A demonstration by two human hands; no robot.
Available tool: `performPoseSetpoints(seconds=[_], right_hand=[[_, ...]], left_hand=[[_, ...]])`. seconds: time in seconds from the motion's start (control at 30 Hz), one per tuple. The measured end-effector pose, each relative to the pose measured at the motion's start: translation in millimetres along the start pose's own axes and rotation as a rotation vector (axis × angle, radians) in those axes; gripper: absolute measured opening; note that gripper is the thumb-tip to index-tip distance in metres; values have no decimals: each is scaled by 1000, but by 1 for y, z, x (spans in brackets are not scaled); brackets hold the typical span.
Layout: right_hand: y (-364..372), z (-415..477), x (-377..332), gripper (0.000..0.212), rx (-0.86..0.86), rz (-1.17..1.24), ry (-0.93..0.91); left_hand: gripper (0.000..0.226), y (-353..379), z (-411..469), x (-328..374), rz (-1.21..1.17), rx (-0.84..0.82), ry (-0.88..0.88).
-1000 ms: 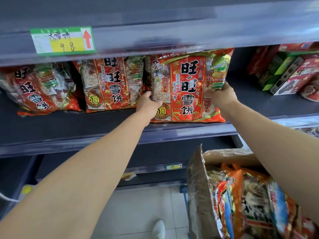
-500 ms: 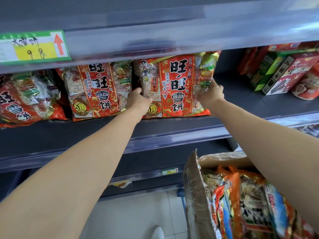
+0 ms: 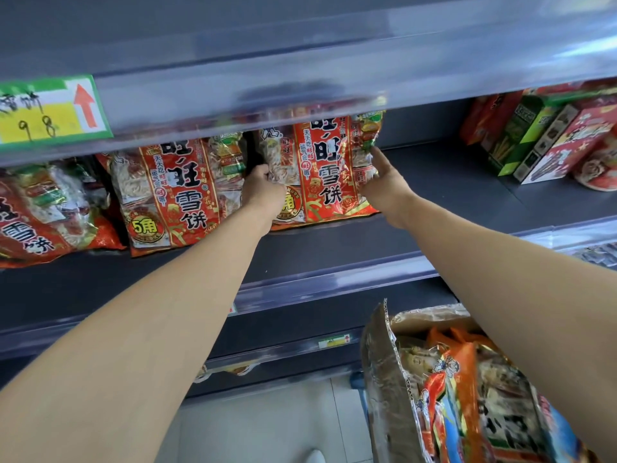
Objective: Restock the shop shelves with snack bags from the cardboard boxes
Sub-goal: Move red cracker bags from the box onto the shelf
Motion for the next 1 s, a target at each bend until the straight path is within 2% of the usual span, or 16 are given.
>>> performPoseSetpoints(seconds=[0.13, 0.23, 0.3, 0.37, 0.5, 0.57, 0.83, 1.0], right_hand=[[8, 3, -4, 70, -35, -104, -32], [8, 0, -3, 67, -33, -39, -38], [7, -7, -2, 70, -9, 46, -25], [5, -13, -4, 73, 38, 7, -60], [-1, -30, -5, 64, 109, -90, -111], [-4, -43, -8, 66, 97, -165, -126], [-18, -108, -14, 45, 10, -340, -299], [-59, -153, 17, 46, -13, -471, -284]], left_hand=[[53, 1, 4, 1, 6, -29, 0], [56, 4, -3, 0, 41, -25, 10], [55, 4, -12, -2, 63, 5, 9], [54, 3, -23, 1, 86, 30, 18], [49, 0, -57, 16, 96, 27, 58], [43, -1, -76, 24, 69, 0, 77], [36, 7, -169, 46, 69, -156, 116], [33, 36, -225, 45, 105, -258, 109]])
Point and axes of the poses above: each hand's wrist, its own z-axis towards the middle knuckle, its own y-axis out of the palm, x = y × z, the point moved 6 cm from there along z, towards the middle knuckle, and after that the axes turned 1 degree about -y, right-handed, at the moved point
